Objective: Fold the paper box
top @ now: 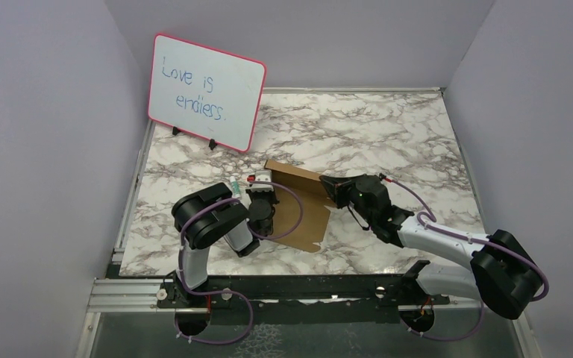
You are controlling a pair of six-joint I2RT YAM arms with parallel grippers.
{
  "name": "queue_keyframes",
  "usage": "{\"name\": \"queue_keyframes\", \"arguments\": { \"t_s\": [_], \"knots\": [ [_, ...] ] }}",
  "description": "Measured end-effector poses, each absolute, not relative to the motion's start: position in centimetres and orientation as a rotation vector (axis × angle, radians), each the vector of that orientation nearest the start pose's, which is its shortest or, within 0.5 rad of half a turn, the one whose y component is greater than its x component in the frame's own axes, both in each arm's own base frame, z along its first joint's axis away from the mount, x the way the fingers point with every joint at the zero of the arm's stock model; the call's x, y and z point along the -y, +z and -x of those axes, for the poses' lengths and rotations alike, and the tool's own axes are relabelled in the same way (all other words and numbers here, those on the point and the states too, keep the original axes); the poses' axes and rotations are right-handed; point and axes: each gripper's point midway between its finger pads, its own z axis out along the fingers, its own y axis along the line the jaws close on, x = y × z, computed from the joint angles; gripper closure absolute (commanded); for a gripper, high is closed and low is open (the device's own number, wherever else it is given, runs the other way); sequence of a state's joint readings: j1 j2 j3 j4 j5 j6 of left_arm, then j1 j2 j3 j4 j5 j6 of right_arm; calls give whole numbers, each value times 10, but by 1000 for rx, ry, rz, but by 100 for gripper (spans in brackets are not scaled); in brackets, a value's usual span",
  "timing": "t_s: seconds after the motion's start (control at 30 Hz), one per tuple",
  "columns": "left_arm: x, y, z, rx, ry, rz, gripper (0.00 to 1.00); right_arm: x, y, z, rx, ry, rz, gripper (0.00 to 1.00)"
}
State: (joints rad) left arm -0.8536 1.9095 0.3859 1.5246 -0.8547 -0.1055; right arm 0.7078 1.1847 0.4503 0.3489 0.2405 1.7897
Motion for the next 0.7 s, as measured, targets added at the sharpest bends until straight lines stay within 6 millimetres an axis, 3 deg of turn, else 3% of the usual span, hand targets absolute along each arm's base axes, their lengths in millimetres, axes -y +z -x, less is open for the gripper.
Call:
{"name": "queue_keyframes", "arguments": {
  "t_s": [0.13, 0.47, 0.7],
  "knots": [
    [191, 71, -337, -1587, -57, 61, 58, -245, 150, -292, -1807, 1321, -1300, 98],
    [177, 44, -309, -1673, -74, -62, 39, -237, 148, -290, -1799, 1262, -1296, 98],
    [172, 54, -304, -1658, -96, -63, 28, -234, 148, -292, -1783, 1243, -1292, 98]
  ]
}}
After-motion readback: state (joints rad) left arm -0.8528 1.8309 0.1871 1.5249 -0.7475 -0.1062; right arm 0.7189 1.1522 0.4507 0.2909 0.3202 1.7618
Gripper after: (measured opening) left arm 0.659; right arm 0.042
